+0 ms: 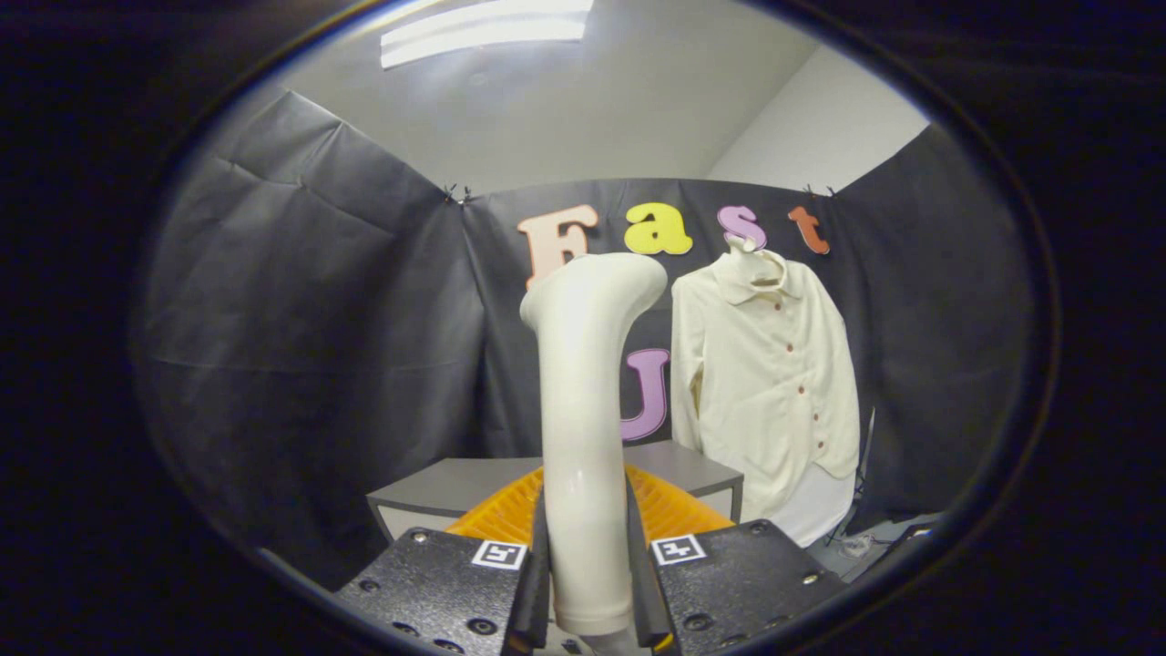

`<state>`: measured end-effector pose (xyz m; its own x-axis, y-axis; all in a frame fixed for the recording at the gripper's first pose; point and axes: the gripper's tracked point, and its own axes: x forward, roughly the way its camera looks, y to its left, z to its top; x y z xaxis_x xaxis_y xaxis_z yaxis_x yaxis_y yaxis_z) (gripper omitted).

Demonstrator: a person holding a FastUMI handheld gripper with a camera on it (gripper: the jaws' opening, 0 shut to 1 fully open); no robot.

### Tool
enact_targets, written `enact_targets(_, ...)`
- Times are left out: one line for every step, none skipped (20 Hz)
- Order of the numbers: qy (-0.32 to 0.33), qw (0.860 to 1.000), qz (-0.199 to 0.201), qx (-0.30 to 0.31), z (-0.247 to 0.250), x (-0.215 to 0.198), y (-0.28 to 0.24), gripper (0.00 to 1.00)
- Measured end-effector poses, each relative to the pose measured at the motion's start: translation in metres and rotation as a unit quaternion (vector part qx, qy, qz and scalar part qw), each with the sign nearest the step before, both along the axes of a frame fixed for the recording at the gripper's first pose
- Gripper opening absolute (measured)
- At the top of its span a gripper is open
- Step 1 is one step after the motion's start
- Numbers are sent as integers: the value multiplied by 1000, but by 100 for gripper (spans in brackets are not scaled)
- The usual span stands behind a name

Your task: Iron the clothes twice with a garment steamer, once on the left side and once on the right side.

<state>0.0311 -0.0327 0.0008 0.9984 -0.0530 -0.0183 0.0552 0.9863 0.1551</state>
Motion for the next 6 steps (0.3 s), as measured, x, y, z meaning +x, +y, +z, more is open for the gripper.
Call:
enact_targets(-1, 1000, -2, -4, 0, 0, -1, 35)
enact_targets(-2, 1000, -3, -4, -1, 1, -1, 35)
enact_targets(1, 1000, -3, -4, -3, 2, 0, 35)
enact_targets(3, 1000, -2, -4, -4, 1, 1, 35)
enact_targets(5, 1000, -2, -5, -4, 3, 1, 35)
enact_targets(6, 1000, -2, -4, -5, 3, 1, 36)
